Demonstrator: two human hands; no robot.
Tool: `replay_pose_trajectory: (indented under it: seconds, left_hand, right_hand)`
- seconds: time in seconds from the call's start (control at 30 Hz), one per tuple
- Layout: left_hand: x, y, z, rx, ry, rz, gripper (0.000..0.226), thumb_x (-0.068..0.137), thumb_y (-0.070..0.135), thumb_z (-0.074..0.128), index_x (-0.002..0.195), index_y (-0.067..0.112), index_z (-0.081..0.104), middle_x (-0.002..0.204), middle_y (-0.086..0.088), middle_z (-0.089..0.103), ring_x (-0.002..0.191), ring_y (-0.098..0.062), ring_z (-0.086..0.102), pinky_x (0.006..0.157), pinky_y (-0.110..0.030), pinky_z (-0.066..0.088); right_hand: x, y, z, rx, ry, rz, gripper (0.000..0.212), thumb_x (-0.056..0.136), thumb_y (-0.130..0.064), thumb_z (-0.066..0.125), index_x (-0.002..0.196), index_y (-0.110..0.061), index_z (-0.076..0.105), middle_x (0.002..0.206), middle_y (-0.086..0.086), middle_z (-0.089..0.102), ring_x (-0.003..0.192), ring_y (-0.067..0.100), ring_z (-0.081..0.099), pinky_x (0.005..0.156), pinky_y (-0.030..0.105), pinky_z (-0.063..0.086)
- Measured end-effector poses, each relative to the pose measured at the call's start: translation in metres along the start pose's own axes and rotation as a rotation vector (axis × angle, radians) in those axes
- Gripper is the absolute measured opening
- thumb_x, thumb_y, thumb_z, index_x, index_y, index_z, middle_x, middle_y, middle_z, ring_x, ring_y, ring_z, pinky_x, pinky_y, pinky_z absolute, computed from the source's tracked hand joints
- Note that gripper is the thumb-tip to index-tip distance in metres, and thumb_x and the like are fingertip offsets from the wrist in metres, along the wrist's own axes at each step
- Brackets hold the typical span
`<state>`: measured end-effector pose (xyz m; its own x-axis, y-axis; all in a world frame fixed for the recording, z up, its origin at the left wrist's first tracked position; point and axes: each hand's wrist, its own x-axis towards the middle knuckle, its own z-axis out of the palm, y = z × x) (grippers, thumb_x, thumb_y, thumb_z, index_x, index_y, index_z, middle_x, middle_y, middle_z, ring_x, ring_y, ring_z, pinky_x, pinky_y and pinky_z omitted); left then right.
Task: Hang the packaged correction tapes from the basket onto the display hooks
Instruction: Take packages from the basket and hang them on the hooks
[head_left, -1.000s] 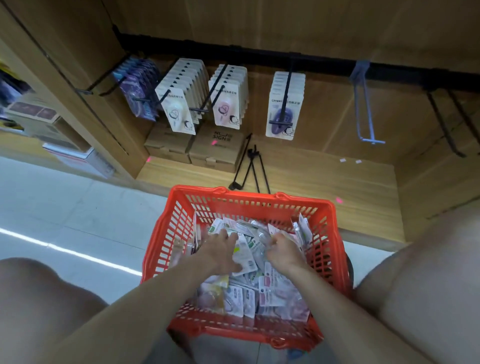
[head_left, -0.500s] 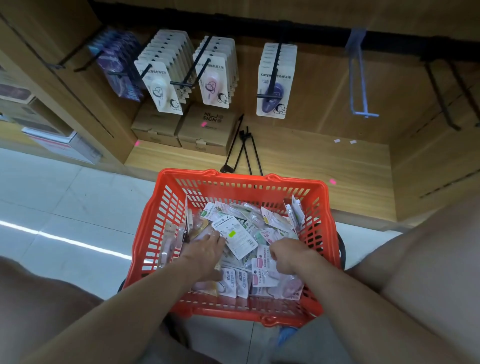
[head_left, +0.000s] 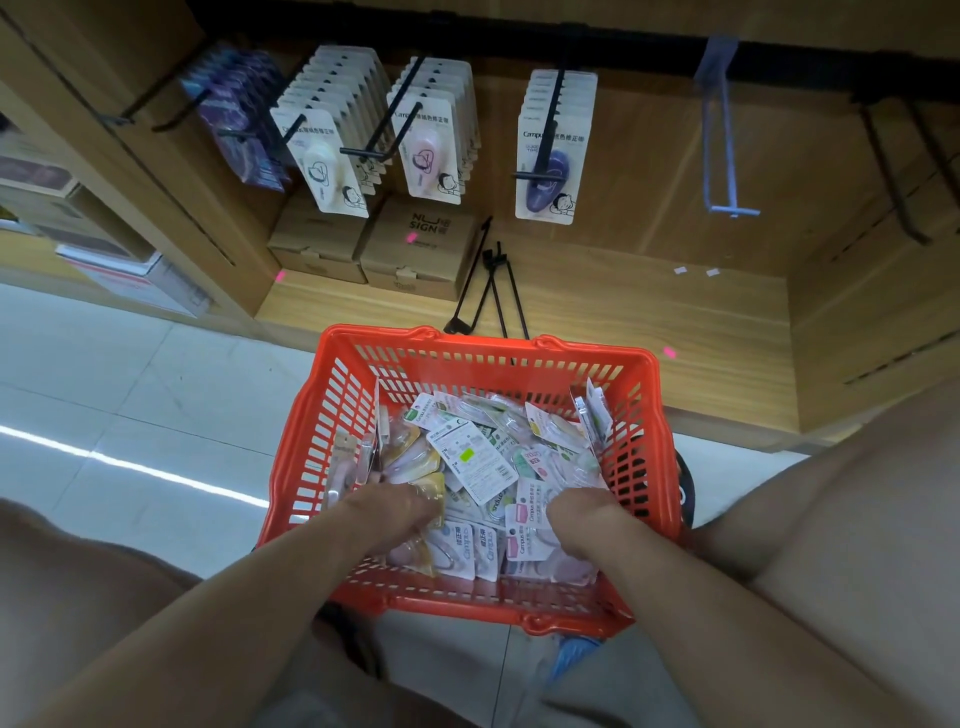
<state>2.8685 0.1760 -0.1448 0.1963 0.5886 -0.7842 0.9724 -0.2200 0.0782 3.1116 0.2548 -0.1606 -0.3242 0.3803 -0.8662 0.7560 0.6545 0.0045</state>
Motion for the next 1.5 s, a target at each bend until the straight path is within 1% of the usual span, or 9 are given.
replay_pose_trajectory:
  seconds: [0.07, 0.17, 0.33, 0.5, 0.67, 0.8, 1.03, 1.23, 1.5]
  left_hand:
    - [-0.003, -0.008, -0.004, -0.057, 0.035, 0.011, 0.037, 0.108, 0.023, 0.049, 0.144, 0.029, 0.052, 0.136, -0.007, 0.063, 0.122, -0.027, 0.062, 0.099, -0.039, 0.051]
    - [-0.003, -0.02, -0.018, -0.188, 0.129, 0.042, 0.031, 0.109, 0.028, 0.048, 0.138, 0.027, 0.059, 0.133, -0.005, 0.061, 0.121, -0.024, 0.061, 0.098, -0.035, 0.049]
    - [-0.002, -0.017, -0.023, -0.087, 0.09, 0.084, 0.035, 0.111, 0.032, 0.046, 0.144, 0.028, 0.054, 0.163, -0.006, 0.034, 0.147, -0.028, 0.039, 0.108, -0.042, 0.043]
    - [0.002, 0.003, -0.017, -0.047, 0.018, 0.027, 0.026, 0.109, 0.027, 0.047, 0.131, 0.021, 0.058, 0.171, -0.017, 0.014, 0.154, -0.033, 0.03, 0.113, -0.05, 0.043]
    - [0.005, -0.001, -0.013, -0.12, 0.023, 0.002, 0.031, 0.109, 0.033, 0.048, 0.138, 0.025, 0.056, 0.162, -0.019, 0.029, 0.145, -0.04, 0.041, 0.111, -0.049, 0.042]
    - [-0.002, -0.025, -0.011, -0.236, 0.054, 0.03, 0.032, 0.109, 0.032, 0.051, 0.139, 0.028, 0.059, 0.137, -0.008, 0.053, 0.12, -0.026, 0.061, 0.095, -0.034, 0.046]
    - [-0.019, -0.059, -0.006, -0.355, 0.142, 0.022, 0.01, 0.105, 0.019, 0.057, 0.111, 0.012, 0.063, 0.1, -0.003, 0.064, 0.091, -0.018, 0.059, 0.076, -0.027, 0.041]
    - [-0.022, -0.076, 0.003, -0.353, 0.153, 0.01, 0.012, 0.101, 0.016, 0.059, 0.11, 0.008, 0.062, 0.107, -0.011, 0.07, 0.101, -0.027, 0.065, 0.09, -0.04, 0.052]
    - [-0.026, -0.047, 0.004, -0.147, 0.155, 0.128, 0.044, 0.102, 0.02, 0.054, 0.144, 0.032, 0.056, 0.132, -0.001, 0.069, 0.117, -0.028, 0.066, 0.101, -0.04, 0.051]
  right_hand:
    - [0.0, 0.008, -0.006, 0.136, 0.0, -0.006, 0.023, 0.099, 0.005, 0.049, 0.114, -0.004, 0.064, 0.104, 0.011, 0.063, 0.102, 0.032, 0.063, 0.083, 0.036, 0.052]
    - [0.0, 0.018, -0.018, 0.366, 0.029, -0.016, 0.041, 0.1, 0.004, 0.046, 0.136, -0.004, 0.063, 0.141, 0.017, 0.06, 0.124, 0.033, 0.062, 0.096, 0.037, 0.054]
    - [0.001, 0.017, -0.024, 0.571, 0.079, -0.043, 0.048, 0.103, 0.0, 0.046, 0.148, -0.014, 0.054, 0.16, 0.011, 0.044, 0.138, 0.029, 0.051, 0.103, 0.035, 0.047]
    - [0.005, 0.006, -0.012, 0.503, 0.107, -0.054, 0.046, 0.101, 0.0, 0.045, 0.142, -0.016, 0.054, 0.141, 0.013, 0.055, 0.111, 0.03, 0.06, 0.082, 0.035, 0.047]
    - [0.005, -0.013, -0.02, 0.438, 0.234, -0.091, 0.037, 0.096, -0.001, 0.051, 0.129, -0.013, 0.06, 0.133, 0.011, 0.059, 0.115, 0.031, 0.06, 0.092, 0.041, 0.053]
    - [0.008, -0.046, -0.033, 0.728, 0.392, -0.155, 0.03, 0.099, -0.005, 0.052, 0.125, -0.014, 0.065, 0.122, 0.006, 0.066, 0.107, 0.028, 0.065, 0.093, 0.041, 0.056]
    - [0.028, -0.106, -0.044, 1.071, 0.183, -0.194, 0.028, 0.09, -0.017, 0.069, 0.117, -0.021, 0.06, 0.099, -0.002, 0.064, 0.089, 0.016, 0.063, 0.068, 0.027, 0.048]
    - [0.05, -0.111, -0.045, 1.43, 0.0, -0.039, 0.03, 0.081, -0.032, 0.073, 0.106, -0.016, 0.069, 0.103, 0.006, 0.072, 0.103, 0.022, 0.071, 0.089, 0.035, 0.062]
    - [0.071, -0.14, -0.055, 1.535, 0.147, 0.273, 0.049, 0.091, -0.032, 0.072, 0.125, 0.002, 0.062, 0.121, 0.017, 0.07, 0.104, 0.033, 0.07, 0.086, 0.041, 0.06]
